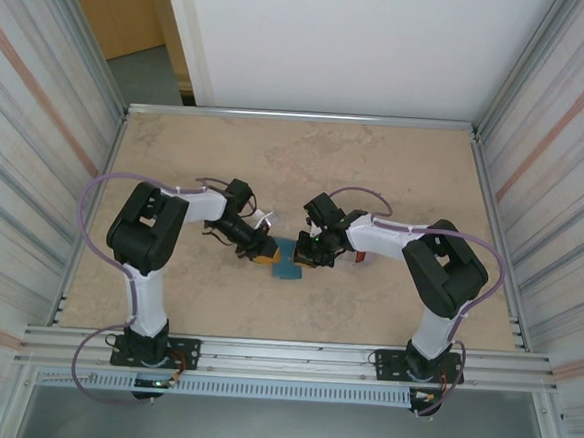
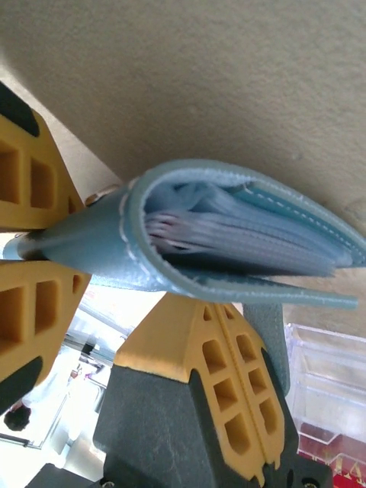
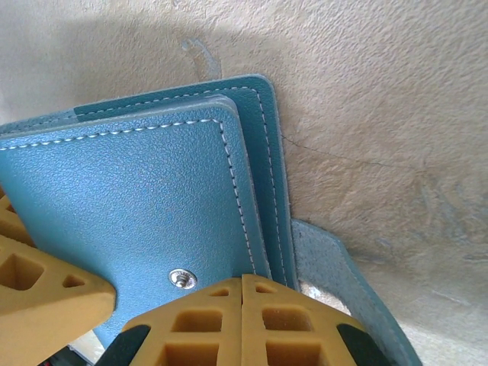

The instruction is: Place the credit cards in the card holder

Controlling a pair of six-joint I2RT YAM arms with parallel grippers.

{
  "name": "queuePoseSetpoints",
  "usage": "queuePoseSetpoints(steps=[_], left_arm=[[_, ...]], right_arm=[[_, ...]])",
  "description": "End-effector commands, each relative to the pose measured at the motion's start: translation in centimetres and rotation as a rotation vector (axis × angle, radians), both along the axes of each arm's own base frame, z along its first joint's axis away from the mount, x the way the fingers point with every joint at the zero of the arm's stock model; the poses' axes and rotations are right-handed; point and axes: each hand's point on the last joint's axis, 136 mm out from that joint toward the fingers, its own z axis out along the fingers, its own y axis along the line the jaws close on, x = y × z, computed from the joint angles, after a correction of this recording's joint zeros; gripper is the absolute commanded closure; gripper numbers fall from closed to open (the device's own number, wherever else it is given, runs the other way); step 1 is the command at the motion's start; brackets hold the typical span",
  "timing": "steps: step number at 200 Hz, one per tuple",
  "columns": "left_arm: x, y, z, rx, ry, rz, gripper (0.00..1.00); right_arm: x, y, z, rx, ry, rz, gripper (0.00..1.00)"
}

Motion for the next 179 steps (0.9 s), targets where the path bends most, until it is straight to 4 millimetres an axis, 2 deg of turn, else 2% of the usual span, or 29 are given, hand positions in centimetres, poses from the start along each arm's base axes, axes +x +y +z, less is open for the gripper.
queuePoseSetpoints(steps=[1, 29, 49, 71, 90, 106, 112, 138, 169, 179], left_arm=[[0.2, -0.9, 2.2, -0.077, -0.082, -0.035, 0.92], [0.3, -0.8, 3.1, -0.096, -0.117, -0.038, 0.93], [0.6, -0.2, 4.3, -0.103, -0.182, -0.043, 0.94], [1.2, 0.9, 6.4, -0.128, -0.270, -0.027, 0.94], [1.9, 2.1, 9.0, -0.170, -0.362, -0.004, 0.94], [2.3, 3.4, 11.4, -0.210, -0.447, 0.016, 0.94], [2.4, 3.9, 12.1, -0.227, -0.471, 0.026, 0.94], [1.9, 5.5, 15.1, -0.301, -0.585, 0.036, 0.94], [0.2, 5.9, 17.6, -0.390, -0.689, -0.013, 0.95], [-0.3, 5.9, 18.2, -0.419, -0.698, -0.020, 0.95]], right_arm=[[0.1, -1.1, 0.0, -0.075, -0.043, -0.012, 1.00], [0.7, -0.4, 3.6, -0.030, -0.118, -0.005, 1.00], [0.8, -0.1, 6.8, 0.019, -0.185, -0.009, 0.96], [0.9, -0.5, 10.5, 0.087, -0.286, -0.023, 0.93], [0.8, -0.8, 13.8, 0.175, -0.389, -0.013, 0.87], [0.5, -1.1, 16.2, 0.246, -0.468, -0.002, 0.78], [0.5, -1.0, 17.0, 0.274, -0.495, 0.005, 0.70], [0.3, -0.3, 19.5, 0.378, -0.572, 0.056, 0.51], [0.3, 1.5, 20.1, 0.460, -0.609, 0.112, 0.30], [0.5, 1.8, 19.8, 0.460, -0.612, 0.122, 0.27]])
